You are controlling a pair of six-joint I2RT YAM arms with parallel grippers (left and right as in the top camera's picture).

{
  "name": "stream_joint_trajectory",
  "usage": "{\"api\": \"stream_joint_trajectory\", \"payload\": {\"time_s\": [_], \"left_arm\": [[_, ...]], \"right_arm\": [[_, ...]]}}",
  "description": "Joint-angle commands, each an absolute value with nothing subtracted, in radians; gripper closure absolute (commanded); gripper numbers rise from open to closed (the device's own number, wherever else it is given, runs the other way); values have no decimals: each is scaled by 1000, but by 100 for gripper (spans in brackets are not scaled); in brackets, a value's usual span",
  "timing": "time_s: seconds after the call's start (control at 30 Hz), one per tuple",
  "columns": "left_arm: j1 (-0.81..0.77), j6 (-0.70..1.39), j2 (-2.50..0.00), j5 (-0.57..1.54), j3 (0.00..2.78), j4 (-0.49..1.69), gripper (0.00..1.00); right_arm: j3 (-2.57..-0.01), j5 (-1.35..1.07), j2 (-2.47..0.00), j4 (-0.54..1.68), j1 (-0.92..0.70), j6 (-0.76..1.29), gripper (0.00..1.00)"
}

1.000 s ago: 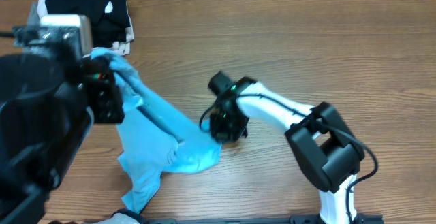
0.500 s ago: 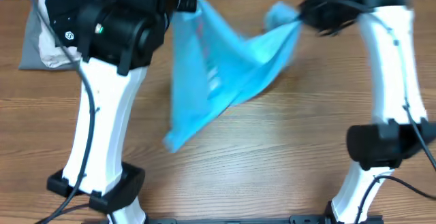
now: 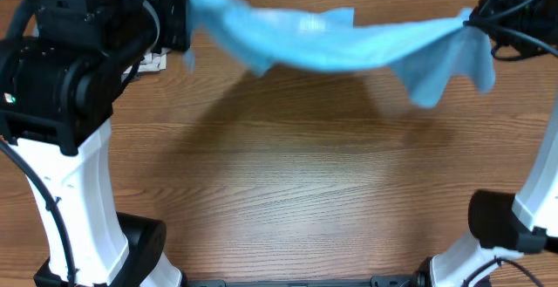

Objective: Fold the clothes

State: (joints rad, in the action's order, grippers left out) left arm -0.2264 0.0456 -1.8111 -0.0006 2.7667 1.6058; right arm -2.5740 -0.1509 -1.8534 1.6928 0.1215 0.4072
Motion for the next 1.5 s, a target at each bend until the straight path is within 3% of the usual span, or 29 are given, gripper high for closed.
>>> {"api": "stream_joint_trajectory", "payload": {"time_s": [0.0,0.1,0.3,0.37,0.43,0.47,0.5,0.6,1.1,1.47], "left_arm": [[-215,22,-1881,223,2675,1690,75],[-228,22,-1922,351,2482,1679,76],[-239,-13,-2033,361,2169,1681,81],[-239,-31,-2058,377,2119,1675,77],[-242,-39,-2069,395,2088,1660,72],[-244,-39,-2071,402,2077,1645,68],[-248,-39,-2071,404,2071,1631,62],[-256,-39,-2071,404,2059,1598,47],[-335,-9,-2073,406,1838,1415,28],[-347,12,-2074,404,1691,1275,10]], "right_arm": [[-2407,-76,-1798,1694,119,417,95],[-2189,-66,-1784,1693,119,420,96],[-1750,80,-1782,1580,119,524,93],[-1647,106,-1782,1529,120,553,80],[-1580,118,-1782,1488,129,555,54],[-1561,121,-1782,1476,139,558,11],[-1557,125,-1782,1475,153,566,0],[-1571,125,-1774,1475,210,577,0],[-1586,-296,-1736,1401,252,278,0],[-1580,-316,-1736,1295,194,287,0]]}}
